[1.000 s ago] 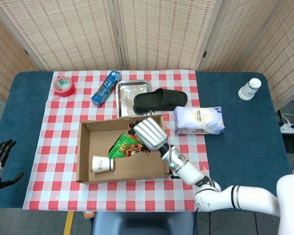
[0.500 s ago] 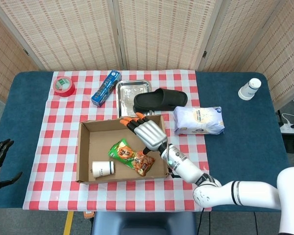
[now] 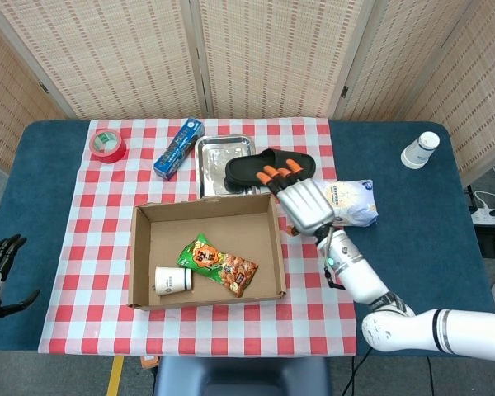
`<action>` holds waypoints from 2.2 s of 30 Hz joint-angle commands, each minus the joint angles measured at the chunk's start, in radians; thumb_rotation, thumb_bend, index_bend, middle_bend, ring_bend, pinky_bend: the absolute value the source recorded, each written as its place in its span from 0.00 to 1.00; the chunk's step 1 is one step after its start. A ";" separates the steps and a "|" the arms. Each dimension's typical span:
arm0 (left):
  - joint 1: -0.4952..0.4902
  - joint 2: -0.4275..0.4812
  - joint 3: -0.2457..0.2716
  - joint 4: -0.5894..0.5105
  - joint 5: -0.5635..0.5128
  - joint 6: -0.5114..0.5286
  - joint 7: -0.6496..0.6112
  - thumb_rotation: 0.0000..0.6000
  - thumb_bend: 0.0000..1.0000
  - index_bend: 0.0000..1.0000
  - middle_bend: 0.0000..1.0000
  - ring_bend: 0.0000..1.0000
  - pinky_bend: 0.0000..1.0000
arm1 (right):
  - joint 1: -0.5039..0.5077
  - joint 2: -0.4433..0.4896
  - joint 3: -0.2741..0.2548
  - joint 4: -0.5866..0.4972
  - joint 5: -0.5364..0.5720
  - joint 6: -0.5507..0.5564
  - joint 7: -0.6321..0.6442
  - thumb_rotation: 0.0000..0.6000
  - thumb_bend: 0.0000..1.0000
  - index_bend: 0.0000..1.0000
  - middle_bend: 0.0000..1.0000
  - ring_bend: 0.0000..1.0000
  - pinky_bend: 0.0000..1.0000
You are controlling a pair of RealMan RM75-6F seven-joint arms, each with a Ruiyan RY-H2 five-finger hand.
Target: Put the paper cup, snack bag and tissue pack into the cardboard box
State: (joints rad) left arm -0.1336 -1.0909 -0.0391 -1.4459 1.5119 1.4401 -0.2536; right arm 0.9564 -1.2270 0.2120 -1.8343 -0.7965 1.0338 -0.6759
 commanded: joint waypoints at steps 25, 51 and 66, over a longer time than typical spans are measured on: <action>-0.008 -0.004 0.000 0.003 -0.016 -0.026 0.016 1.00 0.22 0.00 0.00 0.00 0.00 | -0.094 -0.062 -0.103 0.461 0.017 -0.238 0.206 1.00 0.00 0.00 0.00 0.00 0.00; -0.008 -0.003 -0.003 0.013 -0.021 -0.026 -0.005 1.00 0.22 0.00 0.00 0.00 0.00 | -0.052 -0.295 -0.086 0.780 -0.084 -0.324 0.317 1.00 0.00 0.32 0.23 0.20 0.37; -0.008 -0.004 -0.004 0.012 -0.021 -0.025 -0.003 1.00 0.22 0.00 0.00 0.00 0.00 | -0.111 -0.291 -0.064 0.788 -0.188 -0.258 0.402 1.00 0.00 0.89 0.54 0.59 0.77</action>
State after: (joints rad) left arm -0.1416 -1.0943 -0.0427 -1.4342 1.4911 1.4149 -0.2562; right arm 0.8512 -1.5281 0.1455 -1.0353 -0.9763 0.7668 -0.2768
